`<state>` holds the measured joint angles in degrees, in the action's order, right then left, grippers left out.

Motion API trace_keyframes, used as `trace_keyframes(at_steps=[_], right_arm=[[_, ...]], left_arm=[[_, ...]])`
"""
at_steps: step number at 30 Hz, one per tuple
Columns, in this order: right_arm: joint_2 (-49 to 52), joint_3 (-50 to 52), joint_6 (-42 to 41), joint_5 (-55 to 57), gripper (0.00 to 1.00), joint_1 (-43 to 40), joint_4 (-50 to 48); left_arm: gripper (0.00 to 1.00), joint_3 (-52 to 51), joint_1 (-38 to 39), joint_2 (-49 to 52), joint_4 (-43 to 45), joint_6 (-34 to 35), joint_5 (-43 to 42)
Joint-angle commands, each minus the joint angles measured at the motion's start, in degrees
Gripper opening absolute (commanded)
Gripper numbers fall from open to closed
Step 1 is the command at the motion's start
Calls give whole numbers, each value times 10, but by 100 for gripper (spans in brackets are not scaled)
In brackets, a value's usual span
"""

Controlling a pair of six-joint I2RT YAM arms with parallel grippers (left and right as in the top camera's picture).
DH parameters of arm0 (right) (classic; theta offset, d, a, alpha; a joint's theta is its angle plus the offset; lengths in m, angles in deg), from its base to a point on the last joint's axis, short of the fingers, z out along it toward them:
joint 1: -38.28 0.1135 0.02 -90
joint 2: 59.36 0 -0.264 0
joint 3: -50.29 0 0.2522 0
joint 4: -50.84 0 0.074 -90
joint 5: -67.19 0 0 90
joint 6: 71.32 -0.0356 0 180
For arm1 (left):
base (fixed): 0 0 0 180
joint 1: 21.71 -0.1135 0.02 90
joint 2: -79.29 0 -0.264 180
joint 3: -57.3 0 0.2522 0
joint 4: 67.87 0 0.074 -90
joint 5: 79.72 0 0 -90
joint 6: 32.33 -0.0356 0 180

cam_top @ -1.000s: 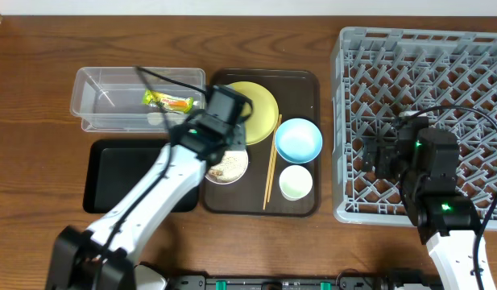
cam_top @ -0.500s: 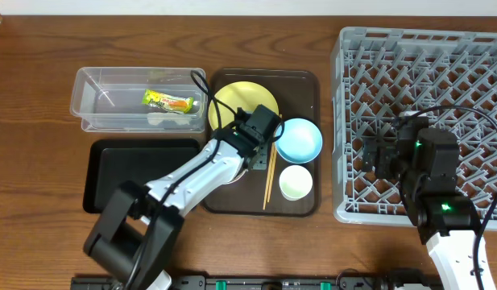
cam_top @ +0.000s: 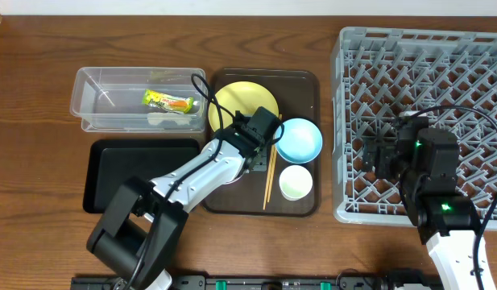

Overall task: Sort waste into correct bins and load items into the dishwasher rack
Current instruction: 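Grasp the rim of the pink rice bowl with the left gripper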

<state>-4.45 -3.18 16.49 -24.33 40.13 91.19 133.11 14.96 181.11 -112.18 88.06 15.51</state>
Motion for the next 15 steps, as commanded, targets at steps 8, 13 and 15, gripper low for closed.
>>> trace_keyframes(at_steps=[8,13,15], right_arm=[[1,-12,-6,0,99,6,1],[1,-12,-6,0,99,6,1],[1,-12,-6,0,99,6,1]], left_arm=[[6,-6,1,9,10,10,-7],[6,-5,1,-10,4,10,-7],[6,-2,1,-30,-4,9,-7]])
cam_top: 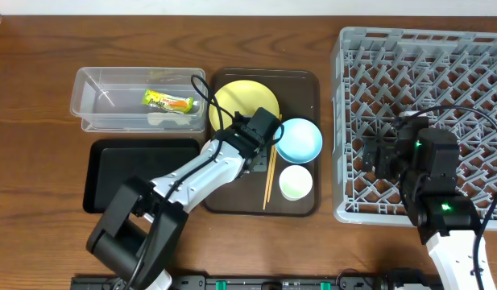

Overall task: Sort waste into correct bins and load items into the dishwasher rack
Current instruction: 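Grasp the rim of the pink rice bowl with the left gripper, then tip the pink bowl over the black tray to dump the rice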

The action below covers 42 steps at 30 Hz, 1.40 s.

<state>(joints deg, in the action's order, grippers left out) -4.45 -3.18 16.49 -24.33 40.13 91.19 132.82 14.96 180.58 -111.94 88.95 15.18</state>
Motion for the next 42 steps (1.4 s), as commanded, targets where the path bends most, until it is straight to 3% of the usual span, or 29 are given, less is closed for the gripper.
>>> trace_keyframes(at_steps=[1,8,14,25,32,39,42], right_arm=[[1,-12,-6,0,99,6,1],[1,-12,-6,0,99,6,0],[1,-12,-5,0,99,6,0],[1,-12,-6,0,99,6,0],[1,-12,-5,0,99,6,0],[1,-12,-5,0,99,6,0],[1,-12,-5,0,99,6,0]], left_arm=[[6,1,1,-37,-8,0,-4],[6,1,-15,-149,-43,-1,-4],[6,1,-98,-208,-104,-7,-46],[6,-17,-349,-179,-110,-134,-351],[6,-18,-477,-115,-110,-242,-605],[6,-18,-565,-42,-116,-253,-828],[6,-18,-595,-23,-134,-253,-873]])
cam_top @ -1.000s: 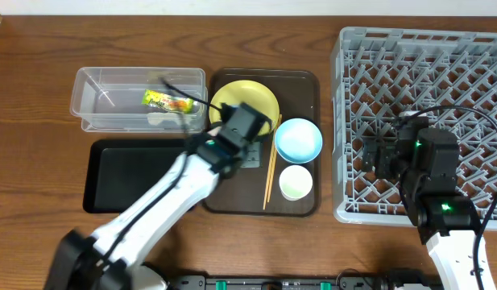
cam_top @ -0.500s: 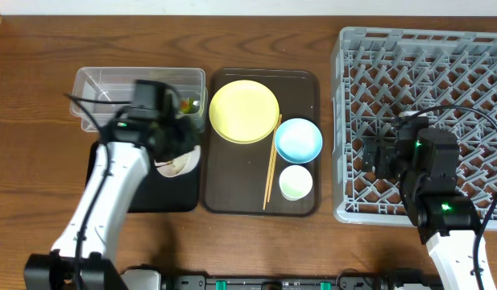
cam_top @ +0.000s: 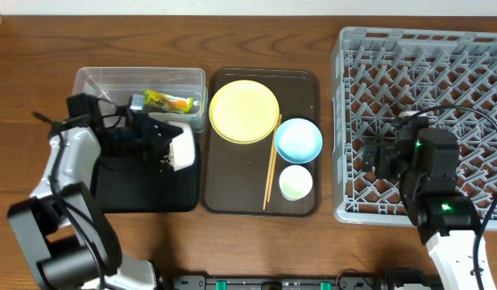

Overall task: Sort waste into correct bins and load items into the dishwasher rack
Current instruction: 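Tip the pink bowl over the black tray to dump the rice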

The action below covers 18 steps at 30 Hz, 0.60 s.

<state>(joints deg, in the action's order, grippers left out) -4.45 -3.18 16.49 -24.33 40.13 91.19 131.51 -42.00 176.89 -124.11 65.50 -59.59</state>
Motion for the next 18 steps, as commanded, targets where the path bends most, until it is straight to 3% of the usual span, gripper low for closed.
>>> trace_keyframes(at_steps=[1,14,18], right_arm=[[1,-12,-6,0,99,6,0],[1,-12,-5,0,99,6,0],[1,-12,-5,0,99,6,0]], left_arm=[[6,-5,-36,18,-21,-18,-130],[6,-5,-112,24,-130,-16,-136],[6,-5,-113,24,-132,26,-135]])
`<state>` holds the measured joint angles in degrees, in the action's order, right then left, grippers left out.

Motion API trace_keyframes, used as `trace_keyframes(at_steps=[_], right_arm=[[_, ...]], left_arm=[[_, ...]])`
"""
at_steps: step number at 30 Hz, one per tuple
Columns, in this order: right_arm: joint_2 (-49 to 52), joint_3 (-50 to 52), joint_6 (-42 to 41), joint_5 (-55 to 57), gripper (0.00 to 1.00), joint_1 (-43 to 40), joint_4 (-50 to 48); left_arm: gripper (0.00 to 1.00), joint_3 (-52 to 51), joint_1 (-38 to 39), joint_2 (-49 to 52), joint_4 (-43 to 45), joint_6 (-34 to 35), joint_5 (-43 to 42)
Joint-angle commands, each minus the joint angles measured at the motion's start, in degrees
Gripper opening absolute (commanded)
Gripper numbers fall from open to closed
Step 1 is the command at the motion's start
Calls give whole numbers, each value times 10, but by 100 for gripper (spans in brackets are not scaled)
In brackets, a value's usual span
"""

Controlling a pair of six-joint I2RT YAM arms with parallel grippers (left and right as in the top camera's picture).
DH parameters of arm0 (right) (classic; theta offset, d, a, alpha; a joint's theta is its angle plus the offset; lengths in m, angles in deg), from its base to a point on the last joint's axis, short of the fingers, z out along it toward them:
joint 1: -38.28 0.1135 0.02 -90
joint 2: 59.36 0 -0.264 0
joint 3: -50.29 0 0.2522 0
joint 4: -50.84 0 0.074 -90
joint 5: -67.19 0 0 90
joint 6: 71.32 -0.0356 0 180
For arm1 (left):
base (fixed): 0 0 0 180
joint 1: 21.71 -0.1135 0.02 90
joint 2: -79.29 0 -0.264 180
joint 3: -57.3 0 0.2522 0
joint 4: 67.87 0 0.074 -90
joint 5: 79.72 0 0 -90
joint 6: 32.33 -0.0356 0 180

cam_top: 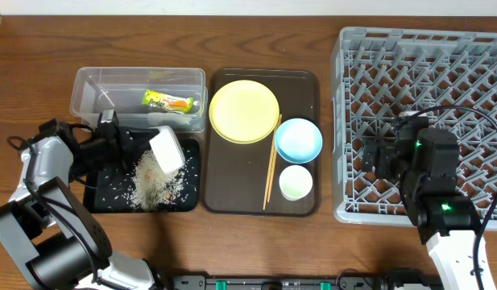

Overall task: Sort waste into correct bins and load items into the dishwasher rack
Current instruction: 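Tip the pink bowl over the black tray to dump the rice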

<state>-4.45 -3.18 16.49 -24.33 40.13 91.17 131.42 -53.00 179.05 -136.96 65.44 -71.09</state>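
Observation:
My left gripper [129, 146] is shut on a white bowl [166, 150], held tipped over the black tray [93, 203]. A heap of white rice [151, 182] lies on that tray under the bowl, with grains scattered around it. The brown serving tray [232, 193] carries a yellow plate [244, 111], a blue bowl [298, 139], a small pale green cup [296, 182] and a pair of chopsticks [271, 165]. My right gripper [372, 154] hovers over the left part of the grey dishwasher rack [425, 56]; how its jaws stand is unclear.
A clear plastic bin [95, 113] behind the black tray holds a green and orange wrapper [169, 101]. The rack fills the right side of the table. Bare wood shows along the front and far left.
The bowl in my left gripper has moved a little left and now tilts down. A heap of rice lies on the black tray where only a few specks showed. The right arm is unchanged.
My left gripper reached onto the brown tray between the yellow plate and blue bowl, and stayed there half a second later; the black tray was bare. Then it held a white bowl over the black tray. Now the bowl is tipped and rice covers the tray.

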Motion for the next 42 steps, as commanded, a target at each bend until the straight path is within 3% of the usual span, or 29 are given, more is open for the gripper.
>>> trace_keyframes(at_steps=[1,8,15,31,34,37,42], right_arm=[[1,-12,-6,0,99,6,0],[1,-12,-5,0,99,6,0],[1,-12,-6,0,99,6,0],[1,-12,-6,0,99,6,1],[1,-12,-5,0,99,6,0],[1,-12,-5,0,99,6,0],[3,-12,-6,0,99,6,0]], left_arm=[[6,-4,-3,2,-3,37,-21],[6,-4,-3,2,-4,53,-88],[6,-4,-3,2,5,69,-86],[6,-4,-3,2,39,70,28],[6,-4,-3,2,29,68,-10],[6,-4,-3,2,41,12,-88],[6,-4,-3,2,47,-2,-65]])
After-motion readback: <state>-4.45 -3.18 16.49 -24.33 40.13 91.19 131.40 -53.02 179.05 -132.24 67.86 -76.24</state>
